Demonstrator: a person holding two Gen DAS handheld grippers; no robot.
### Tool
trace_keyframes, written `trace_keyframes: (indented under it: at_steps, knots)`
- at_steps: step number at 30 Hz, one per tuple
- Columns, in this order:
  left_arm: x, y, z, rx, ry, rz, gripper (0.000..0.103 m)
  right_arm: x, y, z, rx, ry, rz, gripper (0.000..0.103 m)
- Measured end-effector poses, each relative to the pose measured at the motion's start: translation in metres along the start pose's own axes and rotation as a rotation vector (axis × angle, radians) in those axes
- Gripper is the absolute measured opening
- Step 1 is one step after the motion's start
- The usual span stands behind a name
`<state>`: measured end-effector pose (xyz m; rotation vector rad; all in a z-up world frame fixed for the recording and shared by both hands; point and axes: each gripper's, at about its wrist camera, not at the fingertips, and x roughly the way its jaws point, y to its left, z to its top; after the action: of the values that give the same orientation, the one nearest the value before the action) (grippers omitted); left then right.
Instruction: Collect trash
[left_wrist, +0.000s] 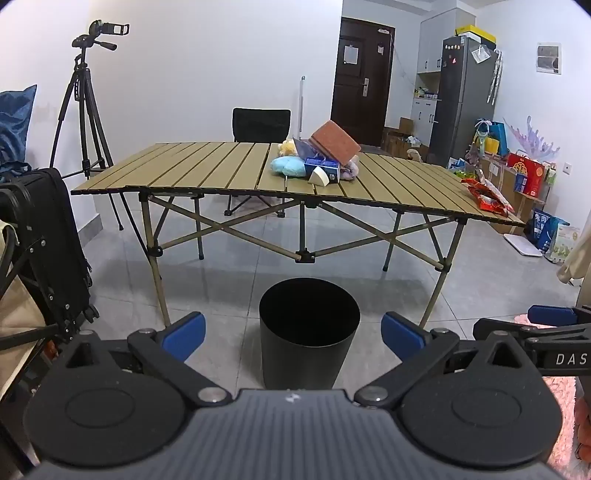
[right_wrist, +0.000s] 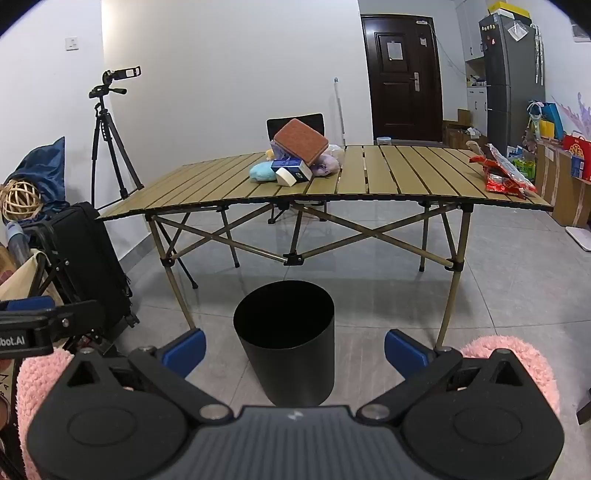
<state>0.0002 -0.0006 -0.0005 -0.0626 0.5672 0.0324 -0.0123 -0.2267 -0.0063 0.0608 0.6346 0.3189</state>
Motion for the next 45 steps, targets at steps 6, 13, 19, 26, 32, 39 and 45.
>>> trace_keyframes:
  at_steps: [6, 13, 19, 26, 32, 39, 45]
  knots:
    - [-0.0001, 0.0006, -0.0001, -0.007, -0.002, -0.005, 0.103, 0.0004, 0.0, 0.0003, 0.002, 0.001, 0.0, 0.103]
    - [0.001, -0.0008, 0.0015, -0.008, -0.002, -0.003, 0.103, -0.0007, -0.0003, 0.001, 0.002, -0.005, 0.0, 0.103]
    - [-0.0016, -0.002, -0.0004, -0.005, -0.005, -0.002, 0.103, -0.0004, -0.0002, 0.0013, 0.004, -0.006, 0.0, 0.103]
    - [-0.0017, -0.0025, -0.0005, -0.003, -0.007, -0.002, 0.103, -0.0003, -0.0002, 0.0011, 0.003, -0.008, 0.0, 0.103]
    - [-0.0024, -0.0006, 0.0019, -0.003, -0.012, -0.003, 0.103, 0.0, 0.0, 0.0009, 0.002, -0.008, 0.0, 0.103]
    - [-0.0044, 0.0007, 0.0036, -0.002, -0.015, -0.004, 0.103, 0.0003, 0.0004, 0.0004, 0.003, -0.008, 0.0, 0.103]
    - [-0.0048, 0.001, 0.0042, -0.002, -0.016, -0.003, 0.103, -0.0011, 0.0007, 0.0009, 0.003, -0.009, 0.001, 0.103]
